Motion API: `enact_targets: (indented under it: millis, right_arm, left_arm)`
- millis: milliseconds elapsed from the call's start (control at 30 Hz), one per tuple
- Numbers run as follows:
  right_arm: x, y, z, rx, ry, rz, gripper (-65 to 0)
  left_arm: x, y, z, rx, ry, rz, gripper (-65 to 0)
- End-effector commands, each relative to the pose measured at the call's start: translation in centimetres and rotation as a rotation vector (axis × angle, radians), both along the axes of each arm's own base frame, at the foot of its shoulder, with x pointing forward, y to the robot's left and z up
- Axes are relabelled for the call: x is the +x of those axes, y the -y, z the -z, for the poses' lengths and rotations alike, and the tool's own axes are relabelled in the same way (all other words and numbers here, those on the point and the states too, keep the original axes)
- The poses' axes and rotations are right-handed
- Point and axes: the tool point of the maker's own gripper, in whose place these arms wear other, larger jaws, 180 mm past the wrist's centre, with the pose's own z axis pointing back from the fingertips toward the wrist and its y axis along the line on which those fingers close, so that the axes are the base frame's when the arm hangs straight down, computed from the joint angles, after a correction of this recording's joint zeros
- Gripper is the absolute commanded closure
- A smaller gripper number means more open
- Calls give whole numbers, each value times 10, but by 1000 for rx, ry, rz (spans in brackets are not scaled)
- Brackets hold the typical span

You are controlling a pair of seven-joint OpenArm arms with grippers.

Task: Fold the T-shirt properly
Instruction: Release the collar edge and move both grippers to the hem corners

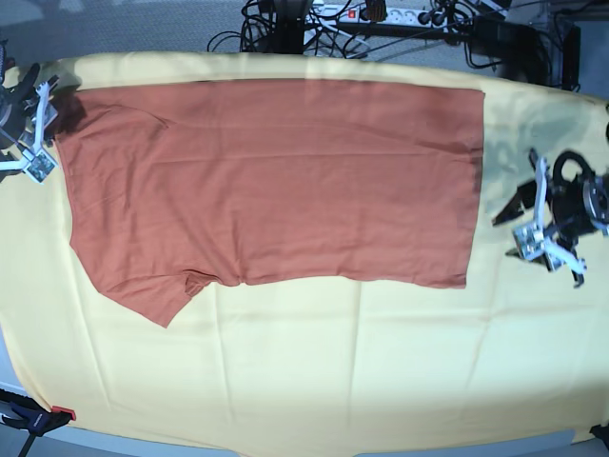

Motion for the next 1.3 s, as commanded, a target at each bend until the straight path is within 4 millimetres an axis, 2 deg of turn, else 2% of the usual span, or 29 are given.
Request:
enact_targets:
  millis: [0, 67, 167, 300, 400, 467, 567, 667, 833, 967, 1033, 1167, 1267]
  right_arm:
    - [7, 2, -10, -20, 33, -9, -347]
    - [7, 2, -9, -16, 33, -4, -347]
    - [10, 0, -11, -1, 56, -6, -347]
    - [14, -4, -13, 19, 80, -15, -347]
    - [15, -5, -14, 24, 87, -17, -347]
    - [17, -5, -15, 30, 100, -12, -347]
    - [19, -6, -17, 34, 111, -11, -347]
    - [19, -6, -17, 34, 111, -11, -347]
    - [19, -6, -17, 37, 113, -12, -347]
    - [25, -10, -21, 62, 153, -15, -347]
    - [31, -14, -26, 87, 194, -21, -347]
    - [55, -24, -44, 170, 335, 14, -347]
    - [80, -28, -61, 264, 472, 48, -347]
  left_arm:
    - [19, -14, -14, -23, 45, -64, -282]
    - [42, -26, -10, -125, 31, -169, -283]
    - [66, -40, 1, -319, -37, -289, -287]
    - [85, -51, 12, -600, -146, -398, -287]
    - [100, -67, 30, -730, -181, -534, -287]
    - [105, -70, 46, -787, -217, -609, -287]
    - [105, -57, 73, -826, -304, -660, -287]
    - [99, -29, 91, -833, -407, -643, -287]
    - [94, 21, 95, -871, -542, -563, -286]
    - [89, 46, 94, -873, -602, -502, -281]
    - [91, 47, 91, -884, -592, -497, -234]
    - [94, 43, 87, -889, -569, -505, 0]
    - [94, 44, 88, -892, -570, -503, 0]
